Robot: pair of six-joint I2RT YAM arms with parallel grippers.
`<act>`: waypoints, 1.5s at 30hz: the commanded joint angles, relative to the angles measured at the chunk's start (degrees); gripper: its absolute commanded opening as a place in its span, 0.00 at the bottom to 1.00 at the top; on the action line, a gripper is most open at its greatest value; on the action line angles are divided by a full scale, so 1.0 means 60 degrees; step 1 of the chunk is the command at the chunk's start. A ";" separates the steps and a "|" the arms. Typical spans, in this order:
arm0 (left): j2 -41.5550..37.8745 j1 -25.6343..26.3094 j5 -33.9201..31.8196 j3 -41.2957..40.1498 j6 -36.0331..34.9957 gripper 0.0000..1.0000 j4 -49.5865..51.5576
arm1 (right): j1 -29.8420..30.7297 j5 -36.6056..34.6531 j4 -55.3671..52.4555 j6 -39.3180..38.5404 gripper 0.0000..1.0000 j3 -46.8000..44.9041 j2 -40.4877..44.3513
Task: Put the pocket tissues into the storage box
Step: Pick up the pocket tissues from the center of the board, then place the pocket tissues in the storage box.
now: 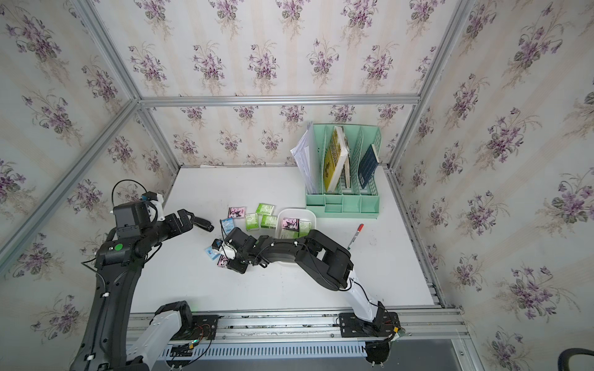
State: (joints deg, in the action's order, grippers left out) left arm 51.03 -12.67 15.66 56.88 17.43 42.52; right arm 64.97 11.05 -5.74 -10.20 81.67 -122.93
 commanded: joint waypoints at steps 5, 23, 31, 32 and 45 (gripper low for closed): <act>-0.0015 0.0001 0.0608 -0.0001 0.0120 0.99 -0.0233 | 0.0024 -0.0381 0.0430 0.0454 0.33 -0.0737 0.1448; 0.0783 0.2133 0.0868 -0.0032 0.1018 0.99 -0.1527 | -0.2037 -0.0494 0.0368 0.2298 0.28 -0.3983 0.5964; 0.1755 0.4037 -0.0218 0.0177 0.1105 0.99 -0.2314 | -0.3841 -0.0858 -0.0631 0.3269 0.29 -0.5032 0.7384; 0.1813 0.4147 -0.0223 0.0160 0.1109 0.99 -0.2434 | -0.3951 -0.0923 -0.0813 0.3342 0.29 -0.5130 0.7521; 0.2393 0.4836 -0.0704 0.0598 0.0822 0.99 -0.2411 | -0.4286 -0.1966 -0.2442 0.4667 0.30 -0.6324 0.8344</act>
State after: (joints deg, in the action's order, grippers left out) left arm 65.34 16.27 12.58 60.12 23.29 29.58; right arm 39.33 2.20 -17.85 15.03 44.66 -73.45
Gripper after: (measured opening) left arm 0.988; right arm 0.369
